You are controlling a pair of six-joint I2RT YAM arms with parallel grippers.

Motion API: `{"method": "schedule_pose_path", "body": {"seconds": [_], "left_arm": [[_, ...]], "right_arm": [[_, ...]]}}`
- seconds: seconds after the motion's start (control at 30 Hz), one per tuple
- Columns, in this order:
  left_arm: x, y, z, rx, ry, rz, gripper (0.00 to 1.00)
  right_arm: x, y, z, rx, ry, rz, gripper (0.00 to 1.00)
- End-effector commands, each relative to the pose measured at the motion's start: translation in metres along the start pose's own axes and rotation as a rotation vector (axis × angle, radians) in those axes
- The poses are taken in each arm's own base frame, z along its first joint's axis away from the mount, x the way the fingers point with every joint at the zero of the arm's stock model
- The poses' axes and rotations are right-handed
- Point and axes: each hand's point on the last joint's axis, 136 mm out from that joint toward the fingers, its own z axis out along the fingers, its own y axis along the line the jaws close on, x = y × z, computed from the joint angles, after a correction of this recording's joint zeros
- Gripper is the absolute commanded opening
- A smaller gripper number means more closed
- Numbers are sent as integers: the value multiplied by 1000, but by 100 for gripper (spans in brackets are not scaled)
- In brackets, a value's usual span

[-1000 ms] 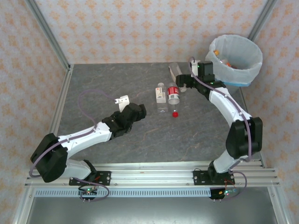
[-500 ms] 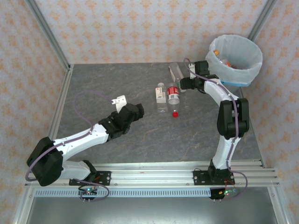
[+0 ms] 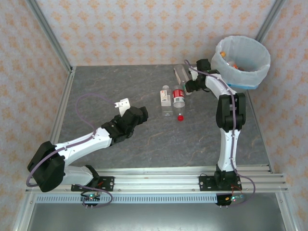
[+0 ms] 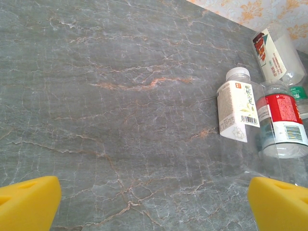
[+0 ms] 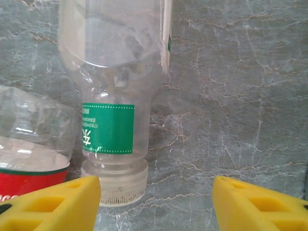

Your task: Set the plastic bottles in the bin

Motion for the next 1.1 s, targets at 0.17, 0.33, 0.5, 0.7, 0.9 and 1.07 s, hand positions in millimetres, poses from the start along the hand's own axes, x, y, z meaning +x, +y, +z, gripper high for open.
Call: {"method": "schedule_pose_path", "body": {"seconds": [0.17,0.33,0.5,0.7,0.9,1.07], "left_arm": [[-2,14,0,-60,-11,1,100],[-3,14,0,-60,-13,0,100],[-1,15,2,-65,-7,6,100],[1,17,3,-71,-5,5,100],[3,18,4,-73,-4,2,100],[3,20,3,-78,-5,5,100]], "right_arm": [[2,13,27,-8,92,-53,62],[-6,19,36,-25,104,-56,63],[-14,18,41,-19,98,-61,63],[-20,15,50,-11,94,-40,63],[-22,14,63,13,106,-10,64],[-22,16,65,24,112,-9,60]]}}
